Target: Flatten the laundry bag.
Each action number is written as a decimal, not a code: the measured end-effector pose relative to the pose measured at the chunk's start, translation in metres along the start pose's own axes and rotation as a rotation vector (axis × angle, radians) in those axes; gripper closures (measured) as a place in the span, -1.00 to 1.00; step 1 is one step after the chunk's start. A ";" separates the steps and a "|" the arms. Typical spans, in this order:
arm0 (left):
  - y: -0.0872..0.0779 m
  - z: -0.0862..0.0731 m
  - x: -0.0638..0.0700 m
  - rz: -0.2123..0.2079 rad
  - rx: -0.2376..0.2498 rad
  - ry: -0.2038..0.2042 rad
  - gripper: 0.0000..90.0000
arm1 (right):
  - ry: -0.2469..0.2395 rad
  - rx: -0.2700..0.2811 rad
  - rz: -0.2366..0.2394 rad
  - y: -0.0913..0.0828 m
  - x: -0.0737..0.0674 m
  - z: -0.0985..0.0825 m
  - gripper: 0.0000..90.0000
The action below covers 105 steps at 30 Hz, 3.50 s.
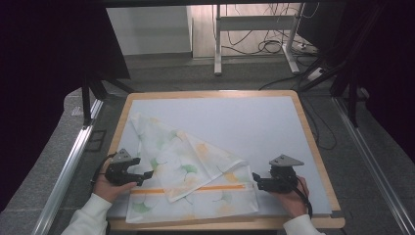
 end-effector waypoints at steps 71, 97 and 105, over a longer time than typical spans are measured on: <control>0.004 0.000 0.004 -0.034 -0.028 0.027 -0.50 | -0.084 0.059 0.233 0.010 -0.105 0.090 -0.16; 0.005 -0.001 0.005 -0.038 -0.032 0.034 -0.51 | -0.182 -0.006 0.368 0.038 -0.182 0.083 -0.14; 0.003 -0.002 0.005 -0.035 -0.030 0.028 -0.51 | -0.211 -0.045 0.414 0.048 -0.210 0.076 -0.14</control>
Point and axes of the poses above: each handheld gripper's, and its own axes: y roughly forward along the jaws, z roughly out of its top, x roughly to its right, the point moved 10 cm from there along y, roughly forward along the jaws, and after that the axes turned 1 degree about z, right-handed, at the moved point
